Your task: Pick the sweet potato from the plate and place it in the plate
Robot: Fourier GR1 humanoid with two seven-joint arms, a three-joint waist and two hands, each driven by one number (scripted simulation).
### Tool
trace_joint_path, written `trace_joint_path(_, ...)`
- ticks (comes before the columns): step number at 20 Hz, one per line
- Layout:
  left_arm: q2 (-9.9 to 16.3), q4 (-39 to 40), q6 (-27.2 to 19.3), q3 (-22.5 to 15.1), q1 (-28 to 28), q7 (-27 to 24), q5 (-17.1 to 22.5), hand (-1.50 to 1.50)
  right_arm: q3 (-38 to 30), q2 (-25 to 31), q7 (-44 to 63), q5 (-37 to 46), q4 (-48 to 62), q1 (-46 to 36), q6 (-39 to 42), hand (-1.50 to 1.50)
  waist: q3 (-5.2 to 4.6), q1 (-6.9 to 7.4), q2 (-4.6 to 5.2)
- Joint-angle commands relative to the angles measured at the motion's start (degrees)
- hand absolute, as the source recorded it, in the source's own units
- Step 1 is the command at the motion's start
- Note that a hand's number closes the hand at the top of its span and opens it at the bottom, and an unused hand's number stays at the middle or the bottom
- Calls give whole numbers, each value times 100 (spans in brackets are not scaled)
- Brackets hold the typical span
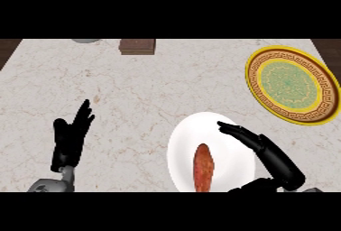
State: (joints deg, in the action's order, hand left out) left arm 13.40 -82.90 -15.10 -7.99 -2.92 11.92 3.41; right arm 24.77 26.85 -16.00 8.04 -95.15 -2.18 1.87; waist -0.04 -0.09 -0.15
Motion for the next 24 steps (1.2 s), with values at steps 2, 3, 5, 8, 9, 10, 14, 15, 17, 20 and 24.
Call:
trace_joint_path(2,32,-151,44,-16,180,83,-35,0,239,361,1386,719,-691,-519,280,-150,-7,38,-8)
trace_joint_path(3,67,-434,-30,-60,-72,515,-101,0,140,548,1486,565,-557,-676,667,-150,-2,47,-4)
trace_joint_path(5,-187,-438,-182,-251,87,438,-228,0,536,544,1849,826,-855,-454,843,-150,-1,16,-7)
trace_joint_path(8,-126,-539,-36,-212,426,88,-159,0,423,943,2269,463,-878,-709,1710,-150,-2,61,-7)
trace_joint_path(9,-38,-17,95,90,104,-44,-15,0,544,616,2647,463,-664,-1171,1890,-150,-6,70,21)
trace_joint_path(10,35,-96,80,146,-35,88,-58,0,798,361,3027,602,-838,-1196,1893,-150,-4,55,14)
trace_joint_path(14,-183,22,57,105,-101,94,-200,0,557,122,2994,669,-354,-1266,2338,-150,2,27,17)
trace_joint_path(15,-96,45,356,153,316,-317,-55,0,603,158,2932,766,-540,-1071,2404,-150,2,26,14)
trace_joint_path(17,-290,-206,30,4,21,277,-417,0,432,-141,2849,970,-245,-1167,2552,-150,4,19,14)
trace_joint_path(20,-173,354,402,466,-261,-105,-145,0,548,-603,2922,1377,-4,-1167,2439,-150,3,12,18)
trace_joint_path(24,-412,199,257,265,150,-236,-427,0,189,-677,2811,1421,205,-1424,2932,-150,3,32,19)
